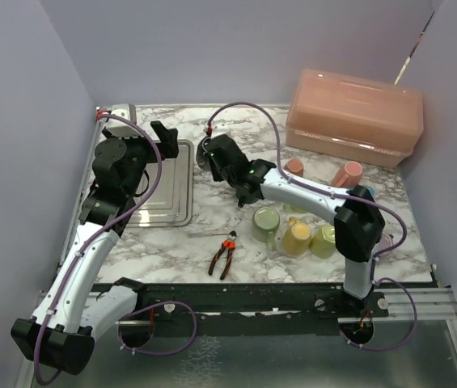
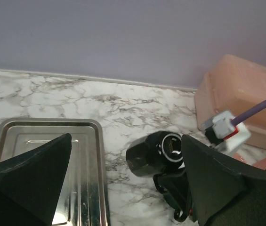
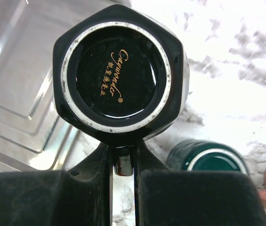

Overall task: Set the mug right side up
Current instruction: Turn over the cup at the center of the board.

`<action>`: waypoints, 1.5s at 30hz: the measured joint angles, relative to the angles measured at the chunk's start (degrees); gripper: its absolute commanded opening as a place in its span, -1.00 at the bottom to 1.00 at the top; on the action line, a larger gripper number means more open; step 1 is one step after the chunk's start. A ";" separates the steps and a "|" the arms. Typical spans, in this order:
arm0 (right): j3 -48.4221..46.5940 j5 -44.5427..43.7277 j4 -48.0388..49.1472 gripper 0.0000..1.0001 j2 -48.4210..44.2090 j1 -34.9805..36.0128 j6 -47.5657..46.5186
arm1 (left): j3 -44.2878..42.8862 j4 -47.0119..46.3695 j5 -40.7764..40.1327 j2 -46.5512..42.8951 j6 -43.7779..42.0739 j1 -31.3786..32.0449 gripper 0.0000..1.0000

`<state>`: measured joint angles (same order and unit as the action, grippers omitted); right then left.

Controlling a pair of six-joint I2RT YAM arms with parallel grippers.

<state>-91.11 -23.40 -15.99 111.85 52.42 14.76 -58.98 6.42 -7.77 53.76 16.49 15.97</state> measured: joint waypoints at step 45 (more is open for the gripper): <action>3.67 35.54 25.97 -0.99 -33.66 -12.26 12.48 | 1.29 -56.70 46.12 16.09 46.12 4.37 0.66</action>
<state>-87.44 12.14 9.98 78.19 40.16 27.24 -57.69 -50.28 38.35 69.84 62.61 20.34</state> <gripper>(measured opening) 0.142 0.859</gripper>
